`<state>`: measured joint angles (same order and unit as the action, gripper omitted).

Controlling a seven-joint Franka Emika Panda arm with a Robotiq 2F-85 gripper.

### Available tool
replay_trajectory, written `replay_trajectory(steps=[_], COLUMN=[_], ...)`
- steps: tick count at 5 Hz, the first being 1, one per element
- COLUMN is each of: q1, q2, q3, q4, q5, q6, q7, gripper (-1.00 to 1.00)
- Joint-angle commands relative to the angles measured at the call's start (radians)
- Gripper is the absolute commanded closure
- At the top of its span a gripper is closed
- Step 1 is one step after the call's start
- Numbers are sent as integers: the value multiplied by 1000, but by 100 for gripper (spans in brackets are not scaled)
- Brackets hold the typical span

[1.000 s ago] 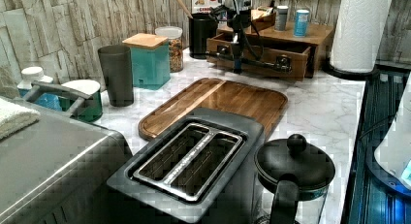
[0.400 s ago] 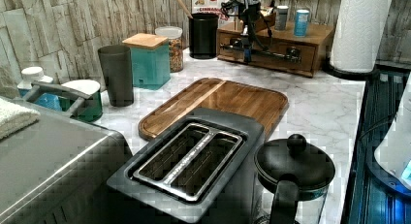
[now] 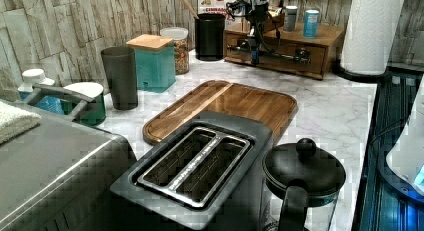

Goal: Close the drawer.

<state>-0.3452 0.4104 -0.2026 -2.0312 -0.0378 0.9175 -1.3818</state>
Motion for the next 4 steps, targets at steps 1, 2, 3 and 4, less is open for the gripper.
replay_trajectory(steps=[1,2,3,4], q1=[-129,-119,-110,-110], q2=[-51,-50,-49,-49], q3=[-147,-158,-168,-167], q4=[63,63,62,63], q5=[-35,-28,-21,-22], q6=[57,58,58,58], q7=[-20,-24,-29,-28], gripper=[100,100,100,100])
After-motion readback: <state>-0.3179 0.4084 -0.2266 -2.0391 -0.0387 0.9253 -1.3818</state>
